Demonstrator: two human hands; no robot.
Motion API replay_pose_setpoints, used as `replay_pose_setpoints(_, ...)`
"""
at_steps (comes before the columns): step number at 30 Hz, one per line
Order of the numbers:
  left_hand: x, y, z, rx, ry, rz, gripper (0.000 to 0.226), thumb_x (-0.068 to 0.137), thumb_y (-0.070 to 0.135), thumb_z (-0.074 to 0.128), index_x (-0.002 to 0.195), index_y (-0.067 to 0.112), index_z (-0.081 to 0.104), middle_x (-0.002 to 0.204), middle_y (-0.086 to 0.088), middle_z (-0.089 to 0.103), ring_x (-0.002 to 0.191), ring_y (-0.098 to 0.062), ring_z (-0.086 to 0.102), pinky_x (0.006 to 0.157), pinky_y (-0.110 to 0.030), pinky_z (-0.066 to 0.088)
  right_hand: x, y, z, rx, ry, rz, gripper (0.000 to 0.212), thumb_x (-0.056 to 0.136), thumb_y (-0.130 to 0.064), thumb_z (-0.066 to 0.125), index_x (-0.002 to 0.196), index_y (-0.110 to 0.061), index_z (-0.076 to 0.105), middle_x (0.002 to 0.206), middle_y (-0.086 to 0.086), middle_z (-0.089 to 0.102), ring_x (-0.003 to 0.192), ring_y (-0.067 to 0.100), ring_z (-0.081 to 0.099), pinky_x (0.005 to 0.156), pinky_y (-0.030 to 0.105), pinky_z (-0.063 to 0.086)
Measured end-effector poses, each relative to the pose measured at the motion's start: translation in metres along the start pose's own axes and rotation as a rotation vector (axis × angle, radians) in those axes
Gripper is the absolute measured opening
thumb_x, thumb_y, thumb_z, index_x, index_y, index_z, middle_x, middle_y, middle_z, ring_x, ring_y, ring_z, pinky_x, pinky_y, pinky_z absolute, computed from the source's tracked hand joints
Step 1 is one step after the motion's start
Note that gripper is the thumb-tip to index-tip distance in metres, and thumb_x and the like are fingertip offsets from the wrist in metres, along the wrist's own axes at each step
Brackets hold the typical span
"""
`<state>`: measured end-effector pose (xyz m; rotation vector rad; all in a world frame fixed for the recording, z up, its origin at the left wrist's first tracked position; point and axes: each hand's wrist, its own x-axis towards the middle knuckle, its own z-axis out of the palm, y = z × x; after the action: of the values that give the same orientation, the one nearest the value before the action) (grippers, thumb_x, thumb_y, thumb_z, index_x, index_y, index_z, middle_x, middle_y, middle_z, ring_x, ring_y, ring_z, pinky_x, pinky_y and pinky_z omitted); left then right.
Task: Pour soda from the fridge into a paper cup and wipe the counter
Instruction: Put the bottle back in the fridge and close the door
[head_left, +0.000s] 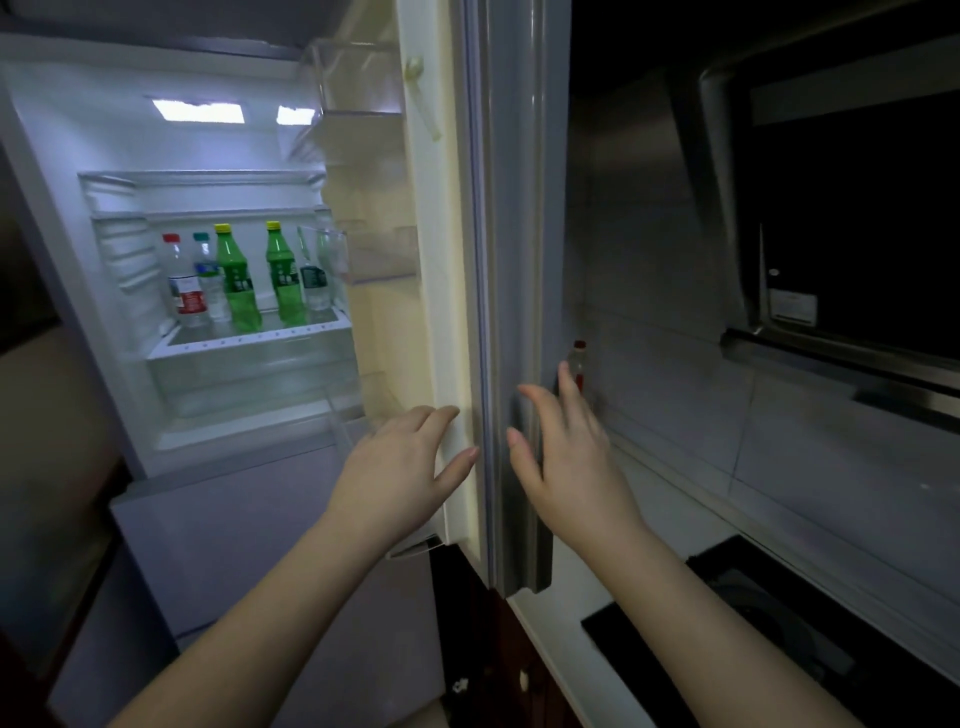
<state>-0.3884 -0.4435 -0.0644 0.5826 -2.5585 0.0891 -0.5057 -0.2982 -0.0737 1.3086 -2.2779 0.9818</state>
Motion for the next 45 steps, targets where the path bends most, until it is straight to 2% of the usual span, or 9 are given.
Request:
replay_pose_setpoints(10,-0.018,0.007,0.003,-0.100,-0.051,-0.037,0.075,0.095,0.057,0.043,0.154,0.022,0.013,0.151,0.004,0.039,0.130,-0.015,0.046,0.095,-0.033,0.044,-0.007,-0.017,0.021,0.151,0.104,-0.065,0.027,0.098,-0.036,0.041,0.122,-0.025,0.050,0.159,0.005,0.014,0.144,0.014,0.015,0.105,0.021,0.017)
replay_pose_setpoints(16,-0.040,-0.011,0.005,-0.198,0.006,-0.140,0.089,0.090,0.056,0.052,0.155,0.015,0.008,0.151,-0.003,0.039,0.131,-0.015,0.046,0.096,-0.031,0.045,-0.015,-0.038,0.043,0.289,0.204,-0.176,0.025,0.096,-0.033,0.036,0.112,-0.024,0.054,0.154,0.001,0.029,0.138,0.016,0.033,0.103,0.028,0.032)
replay_pose_setpoints(20,-0.057,-0.033,0.008,-0.289,0.062,-0.210,0.100,0.082,0.057,0.065,0.154,0.015,0.010,0.150,-0.002,0.040,0.131,-0.012,0.043,0.097,-0.024,0.040,-0.016,-0.057,0.064,0.372,0.242,-0.268,0.018,0.095,-0.024,0.037,0.109,-0.026,0.049,0.152,-0.004,0.031,0.135,0.008,0.033,0.104,0.020,0.030)
replay_pose_setpoints(24,-0.074,-0.050,0.009,-0.360,0.127,-0.338,0.113,0.078,0.053,0.071,0.155,0.009,0.000,0.158,-0.005,0.027,0.140,-0.013,0.032,0.107,-0.023,0.033,-0.012,-0.080,0.086,0.466,0.279,-0.376,0.023,0.090,-0.009,0.041,0.108,-0.018,0.053,0.148,-0.002,0.038,0.132,0.005,0.037,0.107,0.022,0.033)
replay_pose_setpoints(29,-0.082,-0.084,0.006,-0.509,0.233,-0.496,0.113,0.069,0.084,0.052,0.154,0.023,0.010,0.154,0.003,0.035,0.139,-0.008,0.036,0.111,-0.036,0.038,-0.002,-0.117,0.107,0.562,0.116,-0.483,0.025,0.091,0.000,0.044,0.109,-0.010,0.058,0.148,-0.003,0.038,0.133,0.002,0.036,0.107,0.013,0.027)
replay_pose_setpoints(32,-0.086,-0.113,-0.001,-0.545,0.260,-0.608,0.104,0.068,0.080,0.058,0.150,0.027,0.022,0.148,0.007,0.044,0.133,-0.007,0.044,0.105,-0.038,0.045,0.007,-0.137,0.117,0.626,-0.041,-0.515,0.030,0.092,0.003,0.045,0.116,-0.012,0.056,0.149,-0.010,0.033,0.136,0.000,0.033,0.108,0.011,0.025)
replay_pose_setpoints(35,-0.091,-0.143,-0.010,-0.534,0.247,-0.677,0.105,0.066,0.081,0.058,0.149,0.025,0.027,0.147,0.006,0.046,0.132,-0.012,0.046,0.104,-0.039,0.046,0.022,-0.151,0.136,0.585,-0.097,-0.567,0.037,0.094,-0.008,0.039,0.128,-0.019,0.051,0.148,-0.014,0.035,0.135,-0.002,0.032,0.111,0.018,0.026)
replay_pose_setpoints(39,-0.093,-0.173,-0.021,-0.573,0.280,-0.666,0.073,0.084,0.043,0.070,0.144,0.024,0.033,0.136,0.013,0.044,0.125,-0.005,0.045,0.103,-0.024,0.039,0.049,-0.159,0.174,0.367,-0.142,-0.561,0.051,0.093,-0.012,0.038,0.143,-0.022,0.038,0.151,-0.006,0.035,0.138,0.008,0.031,0.114,0.036,0.029)
replay_pose_setpoints(45,-0.097,-0.209,-0.019,-0.478,0.422,-0.575,0.083,0.096,0.026,0.059,0.145,0.041,-0.006,0.149,0.010,0.019,0.127,0.007,0.023,0.100,-0.010,0.023,0.084,-0.169,0.223,0.064,-0.189,-0.524,0.064,0.090,-0.010,0.039,0.151,-0.017,0.021,0.157,0.001,0.022,0.142,0.018,0.025,0.114,0.039,0.026)
